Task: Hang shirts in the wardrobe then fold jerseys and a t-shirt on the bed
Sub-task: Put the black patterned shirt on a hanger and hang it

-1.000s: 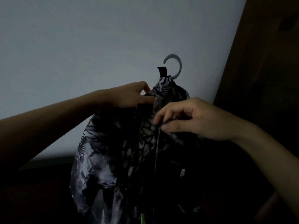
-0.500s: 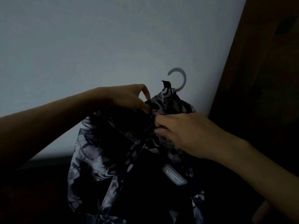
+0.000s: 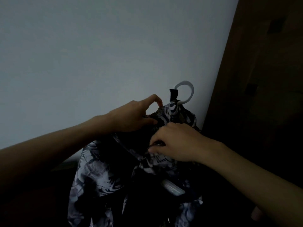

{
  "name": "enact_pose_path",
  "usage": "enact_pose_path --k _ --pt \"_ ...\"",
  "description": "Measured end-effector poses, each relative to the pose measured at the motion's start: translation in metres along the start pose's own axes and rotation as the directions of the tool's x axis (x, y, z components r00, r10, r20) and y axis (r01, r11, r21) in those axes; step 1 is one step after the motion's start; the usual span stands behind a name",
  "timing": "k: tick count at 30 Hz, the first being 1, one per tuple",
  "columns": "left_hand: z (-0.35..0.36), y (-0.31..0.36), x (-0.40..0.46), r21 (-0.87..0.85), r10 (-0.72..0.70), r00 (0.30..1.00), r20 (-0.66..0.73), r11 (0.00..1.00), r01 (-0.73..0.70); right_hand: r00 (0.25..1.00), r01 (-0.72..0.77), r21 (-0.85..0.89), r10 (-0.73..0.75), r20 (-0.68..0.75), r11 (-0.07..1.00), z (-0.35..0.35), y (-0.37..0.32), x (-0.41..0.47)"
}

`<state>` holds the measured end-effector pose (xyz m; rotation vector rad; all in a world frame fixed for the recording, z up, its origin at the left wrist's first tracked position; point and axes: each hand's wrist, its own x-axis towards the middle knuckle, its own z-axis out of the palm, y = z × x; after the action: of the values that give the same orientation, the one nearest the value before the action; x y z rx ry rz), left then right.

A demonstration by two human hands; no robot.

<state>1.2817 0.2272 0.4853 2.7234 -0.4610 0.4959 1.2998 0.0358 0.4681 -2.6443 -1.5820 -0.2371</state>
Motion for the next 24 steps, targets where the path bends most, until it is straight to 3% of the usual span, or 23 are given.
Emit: enact_pose_path --k 3,5,10,13,15,18,21,24 --pt "0.010 0.002 -0.010 0.281 -0.034 0.996 -0.088 0.958 0.058 0.987 -0.137 -0.272 0.108 -0.118 0.953 0.010 0.012 -0.002" --pt "0.014 -0.001 -0.014 0.313 -0.041 0.993 -0.112 0.947 0.075 0.970 -0.227 -0.326 0.181 -0.165 0.918 0.013 0.023 -0.003" --pt "0.010 -0.012 -0.010 0.000 -0.017 0.998 -0.066 1.000 0.017 0.914 -0.360 -0.390 0.236 -0.331 0.847 0.020 0.038 0.000" --pt "-0.001 -0.018 -0.008 -0.095 -0.083 0.996 -0.007 0.992 0.082 0.890 -0.364 -0.325 0.224 -0.397 0.873 0.018 0.059 -0.003" --pt "-0.004 -0.022 -0.007 -0.140 -0.126 0.992 0.018 0.982 0.127 0.911 -0.328 -0.221 0.247 -0.330 0.918 0.012 0.070 -0.008" --pt "-0.004 -0.025 -0.002 -0.147 -0.149 0.988 0.042 0.977 0.153 0.952 -0.286 0.035 0.288 -0.100 0.958 0.007 0.078 -0.015" --pt "-0.002 -0.028 0.003 -0.144 -0.168 0.983 0.073 0.974 0.177 0.970 -0.239 0.080 0.235 0.062 0.968 0.017 0.081 -0.020" --pt "-0.006 -0.030 0.005 -0.137 -0.200 0.975 0.098 0.968 0.212 0.980 -0.172 0.173 0.150 0.133 0.970 0.022 0.082 -0.027"
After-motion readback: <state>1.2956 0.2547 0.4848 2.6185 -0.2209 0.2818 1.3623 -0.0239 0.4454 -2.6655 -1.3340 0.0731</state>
